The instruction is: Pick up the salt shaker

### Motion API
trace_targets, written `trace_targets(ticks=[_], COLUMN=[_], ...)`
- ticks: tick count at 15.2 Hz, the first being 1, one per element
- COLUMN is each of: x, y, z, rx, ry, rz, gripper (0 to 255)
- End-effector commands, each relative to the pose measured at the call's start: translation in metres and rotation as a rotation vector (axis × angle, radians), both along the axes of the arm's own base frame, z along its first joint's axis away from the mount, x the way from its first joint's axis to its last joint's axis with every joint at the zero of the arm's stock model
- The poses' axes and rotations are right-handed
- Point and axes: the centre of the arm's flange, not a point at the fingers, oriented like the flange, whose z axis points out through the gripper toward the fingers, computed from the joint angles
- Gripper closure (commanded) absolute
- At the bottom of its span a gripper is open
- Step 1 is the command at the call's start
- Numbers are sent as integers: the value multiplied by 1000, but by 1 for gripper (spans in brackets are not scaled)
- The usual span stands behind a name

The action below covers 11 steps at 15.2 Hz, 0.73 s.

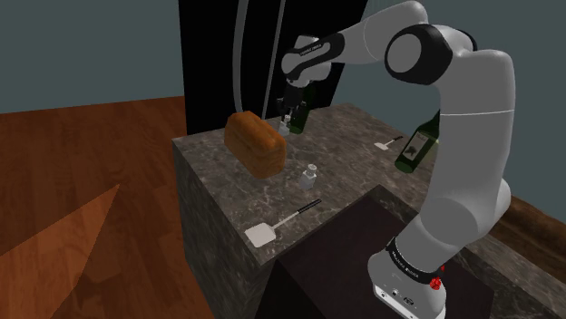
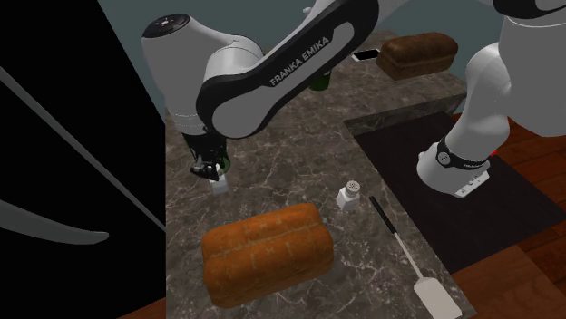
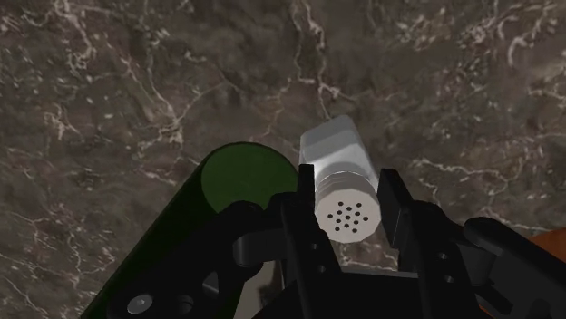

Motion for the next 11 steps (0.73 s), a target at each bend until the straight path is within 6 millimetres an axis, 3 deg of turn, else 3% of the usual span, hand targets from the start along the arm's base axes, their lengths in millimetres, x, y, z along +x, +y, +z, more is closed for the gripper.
trace_targets(ticks=[1,11], x=[0,0], y=[0,0], z=[8,61], rx=[0,0], ry=[0,0], rz=[0,0], gripper=[255,255])
